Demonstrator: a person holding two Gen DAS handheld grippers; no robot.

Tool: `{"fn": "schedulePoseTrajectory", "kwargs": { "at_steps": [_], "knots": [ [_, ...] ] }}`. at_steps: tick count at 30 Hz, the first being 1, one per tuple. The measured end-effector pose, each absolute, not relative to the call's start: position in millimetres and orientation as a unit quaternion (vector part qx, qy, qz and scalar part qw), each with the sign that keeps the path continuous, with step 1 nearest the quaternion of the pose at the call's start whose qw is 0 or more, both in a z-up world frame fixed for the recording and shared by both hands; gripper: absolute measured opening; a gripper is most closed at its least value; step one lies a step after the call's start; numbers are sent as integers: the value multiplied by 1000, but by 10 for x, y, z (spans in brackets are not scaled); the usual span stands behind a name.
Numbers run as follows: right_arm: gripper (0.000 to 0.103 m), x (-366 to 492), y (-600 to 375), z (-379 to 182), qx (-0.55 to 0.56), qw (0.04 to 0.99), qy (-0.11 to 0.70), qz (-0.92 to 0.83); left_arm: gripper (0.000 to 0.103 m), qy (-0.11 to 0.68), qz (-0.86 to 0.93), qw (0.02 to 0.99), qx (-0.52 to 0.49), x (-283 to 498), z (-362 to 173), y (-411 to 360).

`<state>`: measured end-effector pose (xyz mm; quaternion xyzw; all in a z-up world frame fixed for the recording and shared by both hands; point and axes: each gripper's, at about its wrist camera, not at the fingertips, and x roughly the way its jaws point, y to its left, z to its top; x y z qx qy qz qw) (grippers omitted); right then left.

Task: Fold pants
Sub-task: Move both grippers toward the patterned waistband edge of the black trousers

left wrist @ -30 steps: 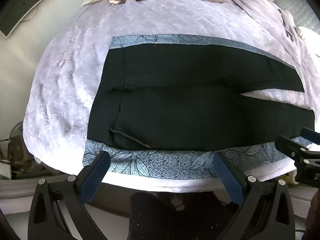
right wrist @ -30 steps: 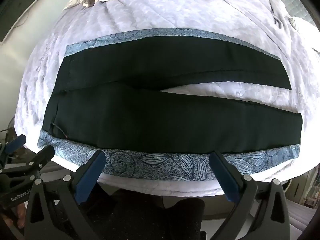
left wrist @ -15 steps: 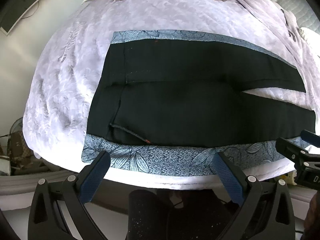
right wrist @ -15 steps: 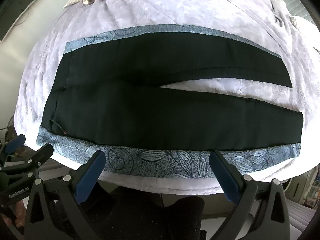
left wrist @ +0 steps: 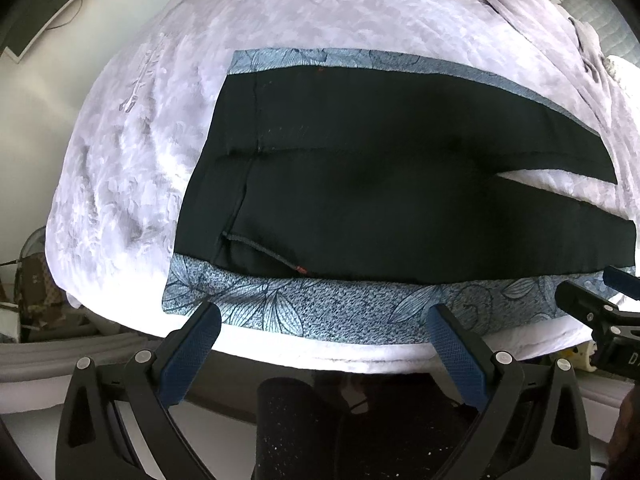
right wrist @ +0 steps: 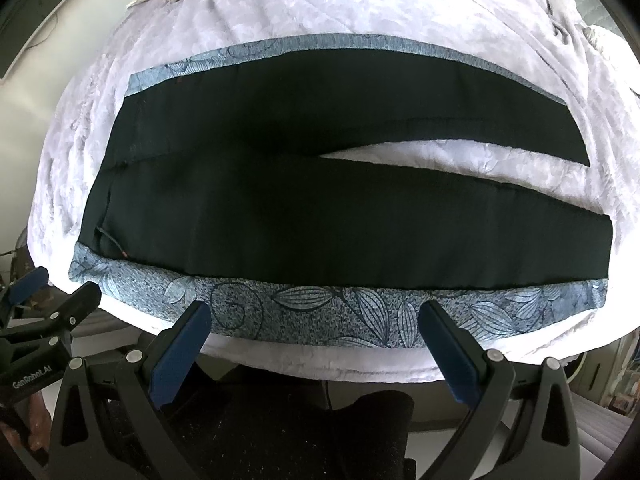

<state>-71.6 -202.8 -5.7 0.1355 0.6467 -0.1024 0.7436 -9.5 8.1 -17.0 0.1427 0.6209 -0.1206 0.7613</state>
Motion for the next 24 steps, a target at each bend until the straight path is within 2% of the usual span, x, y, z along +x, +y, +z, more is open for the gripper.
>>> {"fn": "schedulePoseTrajectory", "kwargs": {
  "at_steps": [24],
  "knots": [
    [103,-765,-1981,-281,151,728,663,-91,103,638,-105,750,139,-127,-411,231]
  ]
}}
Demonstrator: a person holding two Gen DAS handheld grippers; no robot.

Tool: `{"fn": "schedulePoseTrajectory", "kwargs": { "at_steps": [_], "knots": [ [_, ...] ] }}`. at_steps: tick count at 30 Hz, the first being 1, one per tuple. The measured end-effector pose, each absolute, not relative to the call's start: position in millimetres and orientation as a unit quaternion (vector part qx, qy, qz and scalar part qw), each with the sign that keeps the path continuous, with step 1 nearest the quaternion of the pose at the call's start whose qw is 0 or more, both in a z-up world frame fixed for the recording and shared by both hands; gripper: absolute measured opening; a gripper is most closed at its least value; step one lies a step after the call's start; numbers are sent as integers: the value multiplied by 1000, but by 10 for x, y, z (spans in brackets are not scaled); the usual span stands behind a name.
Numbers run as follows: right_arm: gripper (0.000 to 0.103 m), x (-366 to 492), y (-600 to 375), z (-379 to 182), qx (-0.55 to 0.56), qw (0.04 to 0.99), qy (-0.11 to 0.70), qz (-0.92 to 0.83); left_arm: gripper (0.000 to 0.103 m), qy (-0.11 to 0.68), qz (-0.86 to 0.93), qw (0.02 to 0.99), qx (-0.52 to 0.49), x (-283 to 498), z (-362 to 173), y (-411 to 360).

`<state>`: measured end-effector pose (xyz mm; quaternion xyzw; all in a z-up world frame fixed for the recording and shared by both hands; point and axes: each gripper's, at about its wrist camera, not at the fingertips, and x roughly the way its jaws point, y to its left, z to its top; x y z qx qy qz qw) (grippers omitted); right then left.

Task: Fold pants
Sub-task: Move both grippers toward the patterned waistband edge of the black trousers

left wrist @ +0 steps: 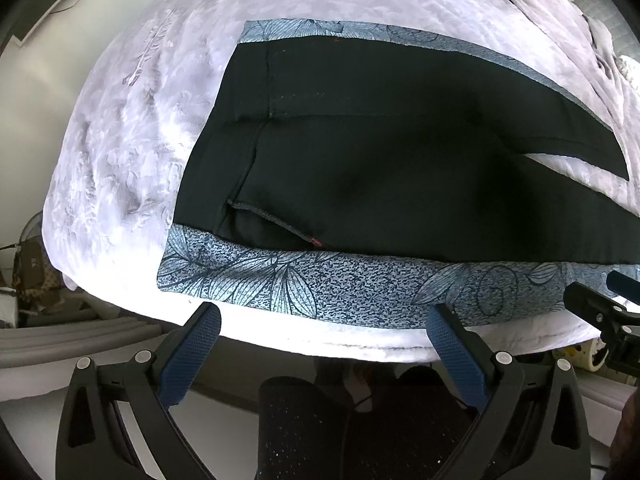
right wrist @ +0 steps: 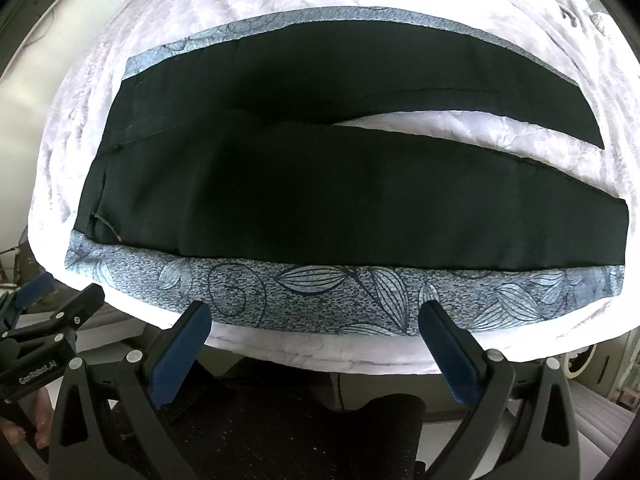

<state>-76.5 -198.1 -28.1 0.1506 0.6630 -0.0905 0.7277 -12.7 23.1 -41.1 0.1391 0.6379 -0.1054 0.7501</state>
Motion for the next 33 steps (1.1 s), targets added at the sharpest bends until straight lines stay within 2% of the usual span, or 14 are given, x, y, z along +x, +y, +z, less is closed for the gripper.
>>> {"fn": "schedulePoseTrajectory", "kwargs": {
  "at_steps": [33],
  "knots": [
    [103,-797,-1954,-224,171,735,651,-76,103,634,-102,756,127,-203,-357,332]
  ]
}}
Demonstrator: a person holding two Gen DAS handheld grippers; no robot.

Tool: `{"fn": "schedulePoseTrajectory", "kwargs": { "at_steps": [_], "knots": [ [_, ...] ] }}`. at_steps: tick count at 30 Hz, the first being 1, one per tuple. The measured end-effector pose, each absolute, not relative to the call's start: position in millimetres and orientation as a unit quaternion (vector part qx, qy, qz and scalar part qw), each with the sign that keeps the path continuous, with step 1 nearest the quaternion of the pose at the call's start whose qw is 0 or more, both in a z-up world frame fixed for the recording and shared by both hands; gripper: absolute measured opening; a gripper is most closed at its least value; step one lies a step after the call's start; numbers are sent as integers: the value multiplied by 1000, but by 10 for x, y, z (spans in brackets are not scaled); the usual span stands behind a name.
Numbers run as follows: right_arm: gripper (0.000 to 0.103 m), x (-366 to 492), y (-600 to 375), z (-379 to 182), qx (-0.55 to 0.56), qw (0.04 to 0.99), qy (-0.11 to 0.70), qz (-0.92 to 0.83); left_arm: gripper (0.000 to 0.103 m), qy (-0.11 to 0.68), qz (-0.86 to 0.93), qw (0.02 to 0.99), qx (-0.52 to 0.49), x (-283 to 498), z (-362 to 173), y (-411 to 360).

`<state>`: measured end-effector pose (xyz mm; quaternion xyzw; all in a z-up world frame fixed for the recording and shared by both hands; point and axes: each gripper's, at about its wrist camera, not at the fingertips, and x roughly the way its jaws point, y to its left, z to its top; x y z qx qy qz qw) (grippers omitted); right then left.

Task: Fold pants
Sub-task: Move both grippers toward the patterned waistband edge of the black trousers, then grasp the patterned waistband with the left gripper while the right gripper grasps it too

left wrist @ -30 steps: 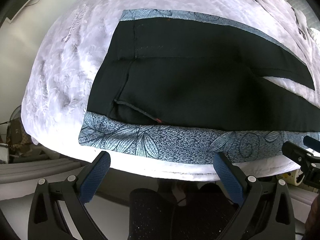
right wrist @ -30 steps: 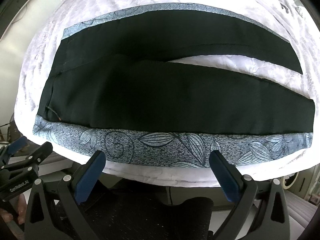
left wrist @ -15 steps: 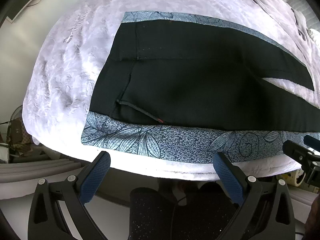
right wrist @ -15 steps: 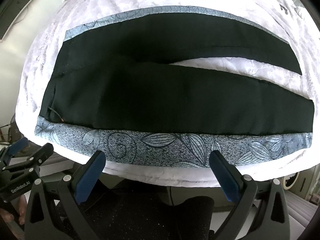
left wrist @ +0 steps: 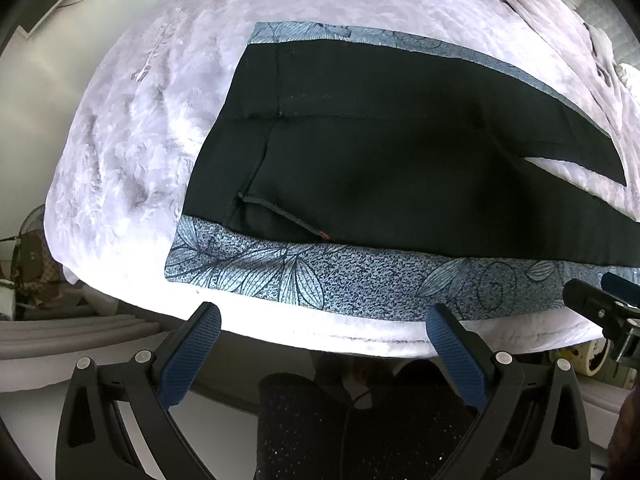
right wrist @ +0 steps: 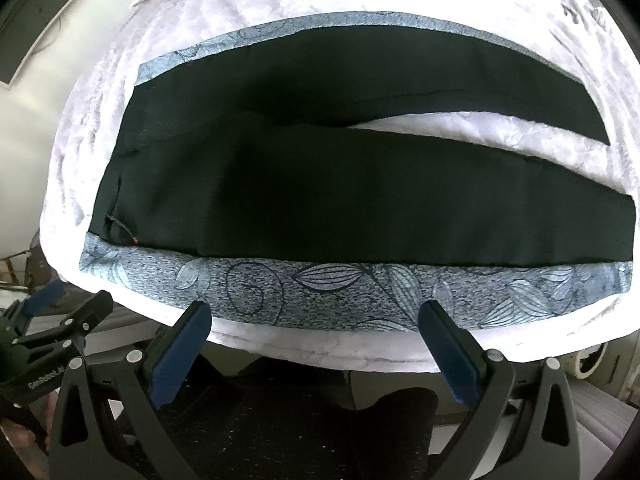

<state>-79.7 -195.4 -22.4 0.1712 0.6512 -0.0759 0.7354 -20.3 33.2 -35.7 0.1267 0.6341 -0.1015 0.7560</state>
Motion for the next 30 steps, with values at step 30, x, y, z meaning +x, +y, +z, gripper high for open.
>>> {"fn": "schedulePoseTrajectory", "kwargs": {
  "at_steps": [30],
  "knots": [
    [103,-768,-2037,-549,271,728,629,-33,103,655,-120,738,112,-63,-720,316]
  ]
}}
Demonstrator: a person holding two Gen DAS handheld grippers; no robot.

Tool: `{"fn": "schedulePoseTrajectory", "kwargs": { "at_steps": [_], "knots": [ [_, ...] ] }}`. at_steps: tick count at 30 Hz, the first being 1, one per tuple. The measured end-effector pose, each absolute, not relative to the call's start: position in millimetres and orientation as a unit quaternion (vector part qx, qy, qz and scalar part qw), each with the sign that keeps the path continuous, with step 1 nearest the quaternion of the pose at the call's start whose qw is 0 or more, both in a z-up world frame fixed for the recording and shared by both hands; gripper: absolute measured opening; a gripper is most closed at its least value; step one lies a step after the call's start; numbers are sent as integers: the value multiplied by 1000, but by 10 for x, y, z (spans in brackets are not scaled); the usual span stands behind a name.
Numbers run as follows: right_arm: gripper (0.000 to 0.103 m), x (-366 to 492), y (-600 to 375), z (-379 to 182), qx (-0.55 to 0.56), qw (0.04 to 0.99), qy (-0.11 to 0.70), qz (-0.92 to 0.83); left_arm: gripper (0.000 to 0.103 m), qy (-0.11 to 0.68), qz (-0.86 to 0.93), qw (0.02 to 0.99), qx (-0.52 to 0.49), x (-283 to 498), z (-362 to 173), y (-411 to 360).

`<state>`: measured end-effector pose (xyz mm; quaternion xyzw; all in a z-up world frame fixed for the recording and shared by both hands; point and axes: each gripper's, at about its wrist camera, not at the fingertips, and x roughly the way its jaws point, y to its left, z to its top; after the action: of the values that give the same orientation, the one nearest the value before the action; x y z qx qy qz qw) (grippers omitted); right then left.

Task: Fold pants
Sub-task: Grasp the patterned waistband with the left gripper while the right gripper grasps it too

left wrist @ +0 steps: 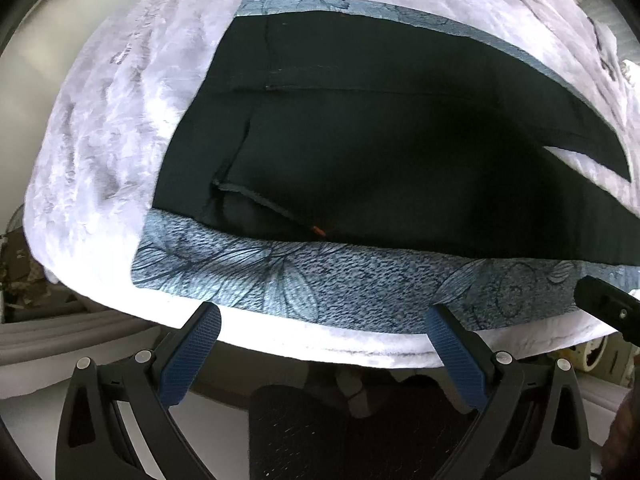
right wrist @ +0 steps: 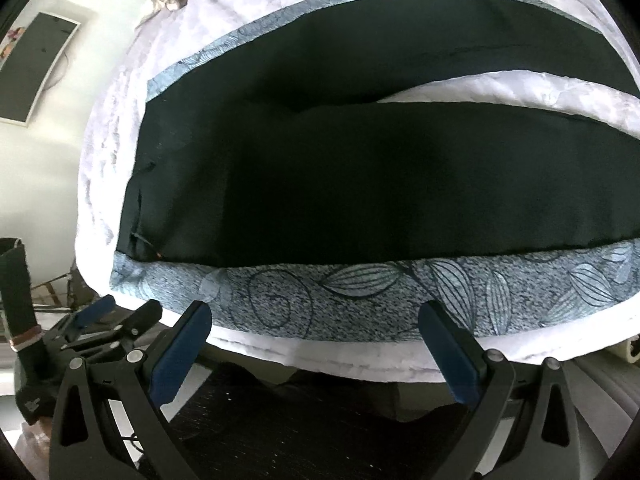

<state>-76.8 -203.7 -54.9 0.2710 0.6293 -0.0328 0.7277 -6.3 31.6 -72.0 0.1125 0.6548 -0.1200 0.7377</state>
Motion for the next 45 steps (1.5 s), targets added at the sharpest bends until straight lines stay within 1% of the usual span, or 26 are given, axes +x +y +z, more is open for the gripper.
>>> {"fn": "schedulePoseTrajectory", "kwargs": {
  "at_steps": [3,4,5,6,7,10,15,20,24,28,32,37,38,39,40,41,42,43,44,45],
  "knots": [
    [102,-780,-2082,-564,303,727,616,-14,103,660,-140,734,74,-14,-752,373],
    [98,-809,-2126,-595,331,723,607,-3,100,662,-144,733,64,7,-765,385],
    [95,-834,-2160,-624,353,718,600,7,90,663,-148,731,56,19,-770,403],
    [80,-886,-2216,-686,391,706,590,25,84,665,-154,729,49,26,-780,431],
    [67,-939,-2257,-757,421,692,585,38,83,668,-163,725,38,38,-792,456],
    [67,-1105,-2293,-926,465,666,580,60,82,673,-189,715,-9,54,-818,565],
    [67,-1220,-2211,-1240,475,649,589,78,82,682,-186,706,-51,59,-919,727],
    [67,-1079,-2136,-1426,532,636,548,110,82,686,-193,696,-90,16,-968,879],
    [67,-830,-1968,-1403,556,627,526,144,82,687,-203,688,-118,-4,-989,1006],
    [68,-626,-1897,-1078,564,640,491,177,82,682,-221,672,-186,-71,-1003,1149],
    [68,-584,-1940,-876,555,646,488,191,83,668,-234,659,-254,-74,-1052,1206],
    [68,-629,-1982,-920,551,640,499,193,82,649,-191,676,-291,163,-1181,1270],
    [68,-649,-1985,-941,547,639,504,192,75,645,-180,679,-300,210,-1190,1311],
    [68,-662,-1986,-979,546,639,508,189,58,643,-170,684,-299,245,-1192,1318],
    [68,-690,-2005,-1013,546,639,510,180,47,647,-162,689,-283,301,-1199,1329],
    [68,-740,-2055,-1067,549,640,512,164,27,651,-157,693,-265,326,-1198,1326],
    [67,-807,-2128,-1145,559,636,512,144,20,654,-155,696,-252,333,-1207,1315],
    [60,-844,-2168,-1203,568,632,511,131,20,656,-158,697,-242,331,-1189,1331],
    [51,-936,-2264,-1302,591,620,504,110,16,656,-158,700,-234,325,-1166,1348],
    [22,-1006,-2341,-1373,608,611,498,96,15,656,-159,703,-225,314,-1137,1352]
  ]
}}
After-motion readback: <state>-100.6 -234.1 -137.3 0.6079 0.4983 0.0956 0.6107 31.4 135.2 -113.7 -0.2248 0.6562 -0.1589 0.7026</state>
